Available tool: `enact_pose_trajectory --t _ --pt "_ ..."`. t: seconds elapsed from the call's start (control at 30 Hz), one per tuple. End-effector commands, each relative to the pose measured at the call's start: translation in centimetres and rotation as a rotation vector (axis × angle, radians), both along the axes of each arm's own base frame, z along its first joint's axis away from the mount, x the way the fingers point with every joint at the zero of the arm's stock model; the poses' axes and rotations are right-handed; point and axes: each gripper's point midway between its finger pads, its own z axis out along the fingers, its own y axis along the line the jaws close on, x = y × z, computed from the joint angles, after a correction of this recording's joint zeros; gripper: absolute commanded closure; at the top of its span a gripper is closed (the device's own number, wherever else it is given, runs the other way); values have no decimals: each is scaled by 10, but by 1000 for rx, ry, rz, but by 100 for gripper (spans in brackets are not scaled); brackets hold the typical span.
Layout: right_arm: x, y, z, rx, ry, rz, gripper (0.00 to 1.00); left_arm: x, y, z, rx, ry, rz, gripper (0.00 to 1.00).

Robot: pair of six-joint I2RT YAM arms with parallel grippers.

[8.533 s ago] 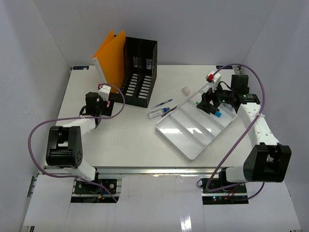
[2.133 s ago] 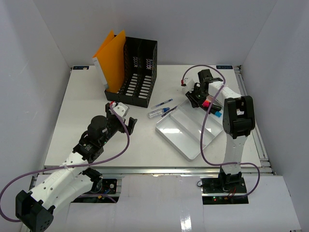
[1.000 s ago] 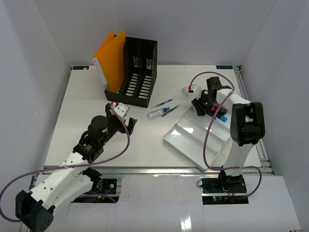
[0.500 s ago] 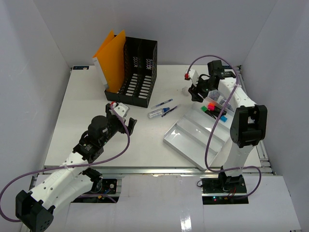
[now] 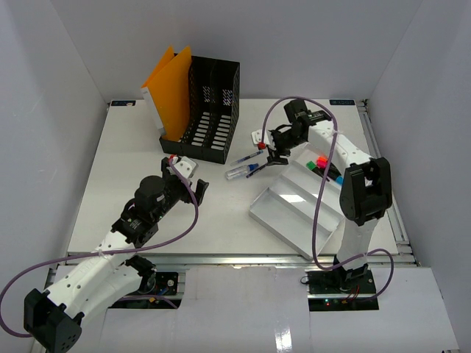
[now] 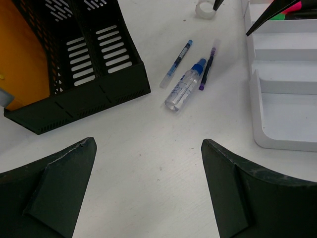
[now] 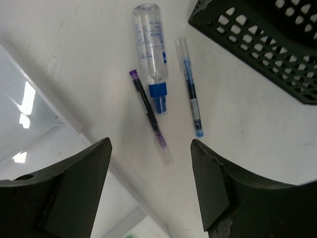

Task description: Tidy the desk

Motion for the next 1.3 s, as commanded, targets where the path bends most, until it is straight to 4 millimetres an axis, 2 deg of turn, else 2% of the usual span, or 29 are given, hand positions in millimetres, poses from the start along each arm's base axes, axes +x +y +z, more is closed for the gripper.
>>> enact_pose_trajectory --t 0.0,0.07,0.2,0.3,0.63,0.9,1.27 --pt "7 35 -1 -2 -47 99 30 0 1 0 5 -8 -3 2" --pt "2 54 -4 -3 -51 136 31 0 1 0 7 -7 -1 2" --pt "-4 79 -16 -19 -42 172 33 1 3 0 12 -10 9 2" --pt "-7 90 -30 -40 -30 181 34 1 4 0 11 -14 13 2" --pt "-6 104 -63 -101 -35 170 36 2 3 0 14 -13 9 2" --pt "4 105 -79 -137 -55 148 35 2 2 -2 19 -7 5 2" --pt "-4 113 -103 -177 -40 164 42 2 3 -2 20 -8 8 2"
